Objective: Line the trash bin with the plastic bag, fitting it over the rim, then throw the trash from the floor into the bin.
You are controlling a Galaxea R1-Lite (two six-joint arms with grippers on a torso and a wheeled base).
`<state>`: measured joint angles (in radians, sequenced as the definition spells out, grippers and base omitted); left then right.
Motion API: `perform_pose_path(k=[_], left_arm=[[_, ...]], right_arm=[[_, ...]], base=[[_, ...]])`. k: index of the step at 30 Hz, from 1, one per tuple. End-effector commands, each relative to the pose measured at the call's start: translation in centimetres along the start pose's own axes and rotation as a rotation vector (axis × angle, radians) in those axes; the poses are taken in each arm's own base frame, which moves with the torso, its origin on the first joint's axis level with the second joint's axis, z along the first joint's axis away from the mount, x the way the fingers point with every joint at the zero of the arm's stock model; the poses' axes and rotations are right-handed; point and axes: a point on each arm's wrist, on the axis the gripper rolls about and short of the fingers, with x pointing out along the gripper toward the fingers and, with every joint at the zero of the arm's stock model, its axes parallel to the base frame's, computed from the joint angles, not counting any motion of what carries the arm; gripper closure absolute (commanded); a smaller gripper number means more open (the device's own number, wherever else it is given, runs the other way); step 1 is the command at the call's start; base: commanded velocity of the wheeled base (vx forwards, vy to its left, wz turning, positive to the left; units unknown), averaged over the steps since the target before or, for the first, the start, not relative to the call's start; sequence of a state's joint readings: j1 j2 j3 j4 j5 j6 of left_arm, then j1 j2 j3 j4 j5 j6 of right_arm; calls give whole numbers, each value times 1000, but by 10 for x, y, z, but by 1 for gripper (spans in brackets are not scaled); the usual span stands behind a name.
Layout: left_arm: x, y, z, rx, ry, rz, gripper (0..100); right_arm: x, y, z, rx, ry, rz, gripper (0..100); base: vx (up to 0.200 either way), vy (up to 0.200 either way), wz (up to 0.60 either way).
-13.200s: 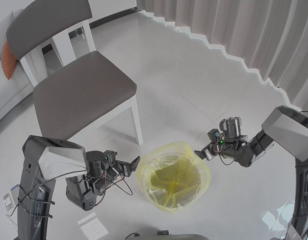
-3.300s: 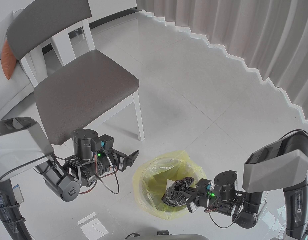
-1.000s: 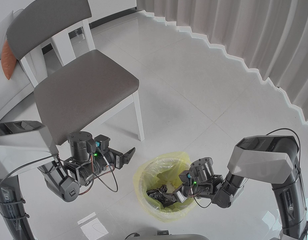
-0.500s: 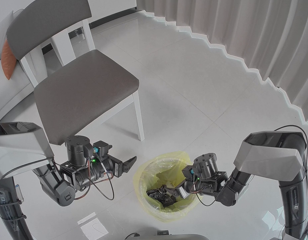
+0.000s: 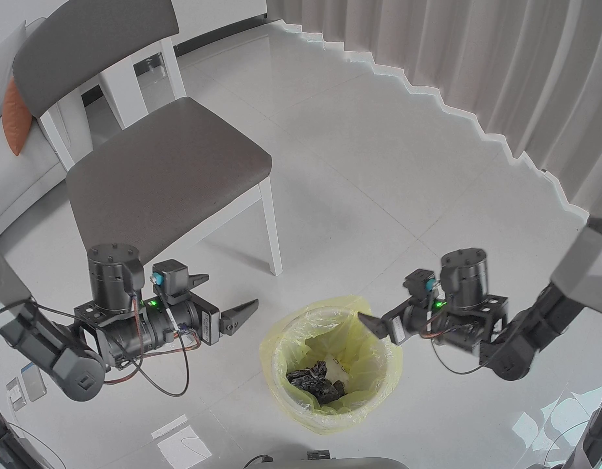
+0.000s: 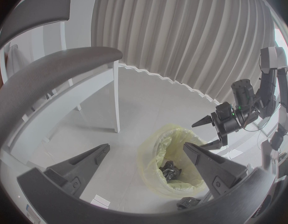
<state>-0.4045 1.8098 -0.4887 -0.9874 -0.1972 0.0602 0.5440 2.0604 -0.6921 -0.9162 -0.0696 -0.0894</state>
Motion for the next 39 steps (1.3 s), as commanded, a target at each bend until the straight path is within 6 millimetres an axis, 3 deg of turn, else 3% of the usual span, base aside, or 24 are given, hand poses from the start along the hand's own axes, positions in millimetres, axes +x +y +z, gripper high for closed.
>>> perform_pose_path(k=[1, 3, 4, 6, 7, 8, 16, 18, 20, 25, 29, 31, 35, 39], left_arm=[[-59, -3, 40, -38, -155, 19, 0], [-71, -6, 40, -39, -171, 24, 0], [-78, -8, 40, -38, -179, 26, 0], [-84, -9, 39, -37, -183, 28, 0], [-100, -12, 37, -39, -194, 32, 0], [-107, -13, 35, -40, -192, 38, 0], [-170, -19, 22, -55, -252, 117, 0], [-176, -20, 20, -61, -262, 127, 0], [-200, -23, 13, -88, -295, 172, 0], [-230, -32, 4, -92, -335, 217, 0], [-262, -45, -8, -79, -396, 263, 0], [-266, -47, -11, -78, -403, 275, 0], [-288, -62, -32, -70, -444, 330, 0], [-295, -69, -45, -76, -461, 351, 0]], right_arm=[[-87, -44, 43, 47, -199, -159, 0], [-94, -47, 44, 52, -211, -172, 0], [-119, -57, 48, 64, -260, -216, 0], [-129, -60, 49, 69, -276, -232, 0], [-152, -64, 48, 79, -299, -273, 0], [-163, -65, 47, 83, -311, -295, 0], [-243, -69, 20, 129, -430, -473, 0], [-250, -68, 16, 133, -446, -488, 0], [-273, -62, 2, 174, -510, -523, 0], [-295, -52, -20, 193, -564, -554, 0], [-318, -37, -49, 183, -613, -558, 0], [-322, -34, -54, 179, -622, -556, 0], [-342, -14, -87, 169, -659, -588, 0], [-351, 0, -101, 210, -702, -523, 0]], base=[[0, 0, 0], [0, 0, 0], [0, 0, 0], [0, 0, 0], [0, 0, 0], [0, 0, 0], [0, 0, 0], [0, 0, 0], [0, 0, 0], [0, 0, 0], [0, 0, 0], [0, 0, 0], [0, 0, 0], [0, 0, 0]])
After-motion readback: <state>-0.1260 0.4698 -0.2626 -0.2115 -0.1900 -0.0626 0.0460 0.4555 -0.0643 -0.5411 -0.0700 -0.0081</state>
